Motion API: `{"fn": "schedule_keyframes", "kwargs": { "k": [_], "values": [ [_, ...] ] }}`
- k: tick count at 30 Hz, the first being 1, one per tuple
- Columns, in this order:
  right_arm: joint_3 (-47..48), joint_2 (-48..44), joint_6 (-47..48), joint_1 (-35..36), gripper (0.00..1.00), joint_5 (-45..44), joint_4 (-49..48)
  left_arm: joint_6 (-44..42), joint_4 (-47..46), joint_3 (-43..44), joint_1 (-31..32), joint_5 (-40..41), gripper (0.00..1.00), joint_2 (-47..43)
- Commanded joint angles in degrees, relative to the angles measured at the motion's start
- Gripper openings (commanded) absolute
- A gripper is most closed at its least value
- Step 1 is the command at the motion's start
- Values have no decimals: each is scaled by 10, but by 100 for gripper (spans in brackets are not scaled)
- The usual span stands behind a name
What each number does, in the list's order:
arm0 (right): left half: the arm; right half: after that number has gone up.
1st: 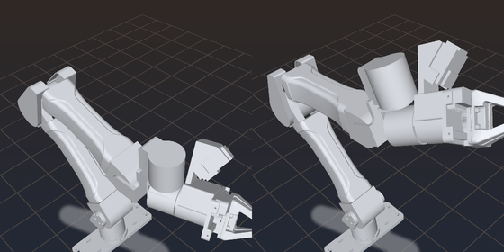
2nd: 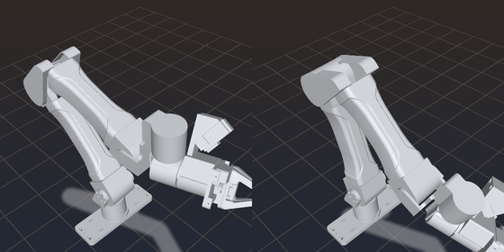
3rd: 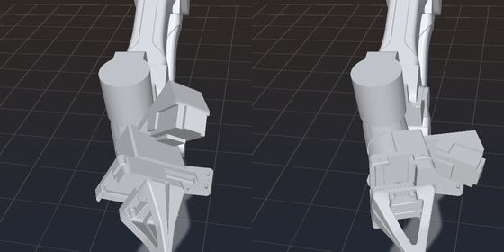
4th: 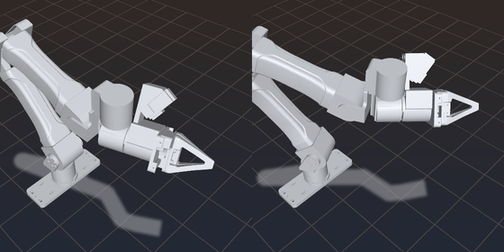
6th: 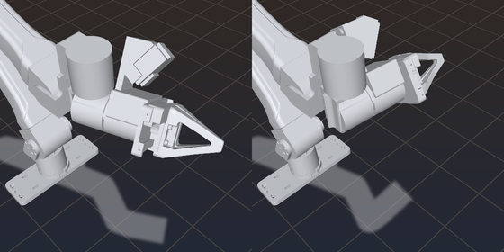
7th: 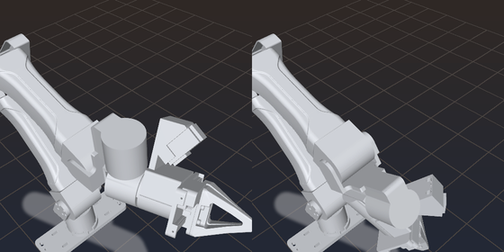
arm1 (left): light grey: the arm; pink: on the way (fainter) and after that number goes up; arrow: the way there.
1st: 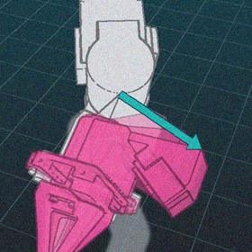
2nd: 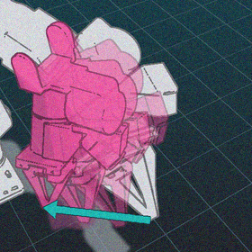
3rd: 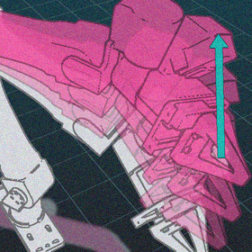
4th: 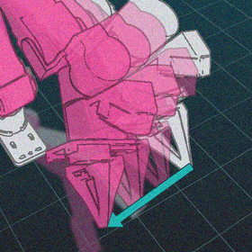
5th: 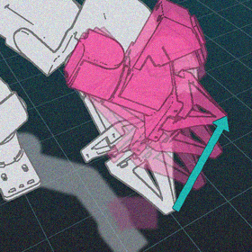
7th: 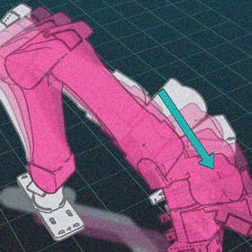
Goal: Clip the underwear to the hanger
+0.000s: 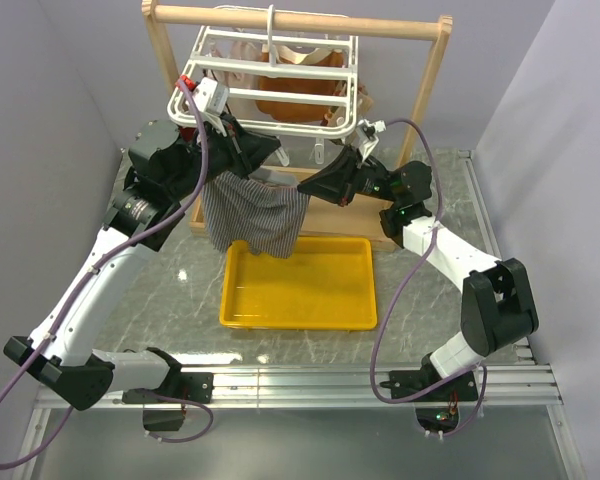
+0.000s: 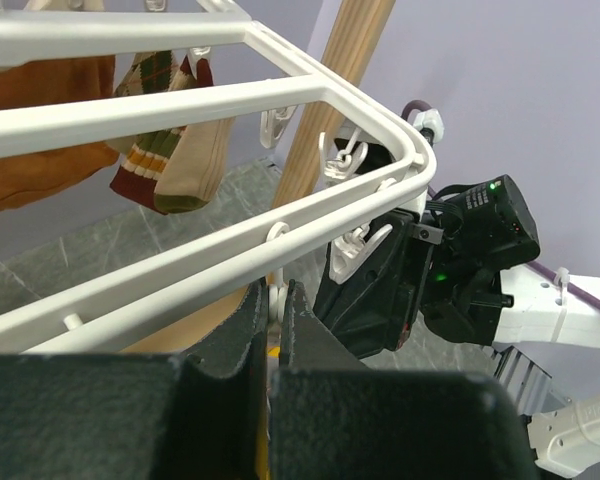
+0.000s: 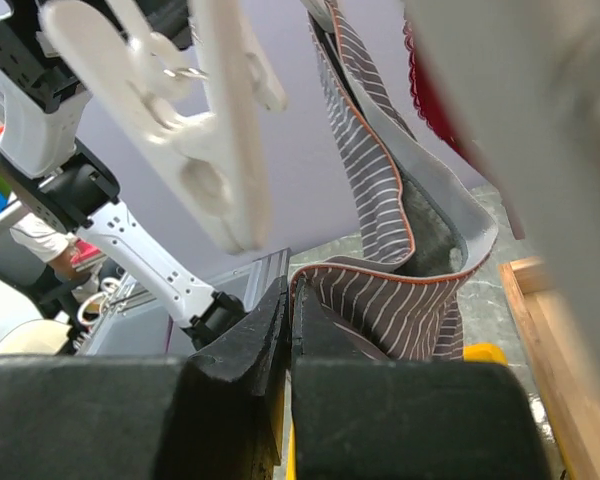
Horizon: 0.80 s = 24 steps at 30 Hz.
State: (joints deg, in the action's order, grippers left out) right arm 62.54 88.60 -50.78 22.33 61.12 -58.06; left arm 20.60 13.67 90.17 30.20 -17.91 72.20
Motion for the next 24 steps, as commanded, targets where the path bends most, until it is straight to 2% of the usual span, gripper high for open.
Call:
{"fn": "schedule_keyframes", "kwargs": {
  "k": [1, 14, 24],
  "values": [
    [-1, -13, 8, 5, 0, -13, -14, -5, 21, -5, 4, -66, 0, -8],
    [-15, -19, -113, 8, 0, -14, -114, -15, 9, -26, 1, -143, 0, -12],
    [9, -9, -148, 8, 0, -29, -131, -6, 1, -33, -2, -186, 0, -14]
  ]
}}
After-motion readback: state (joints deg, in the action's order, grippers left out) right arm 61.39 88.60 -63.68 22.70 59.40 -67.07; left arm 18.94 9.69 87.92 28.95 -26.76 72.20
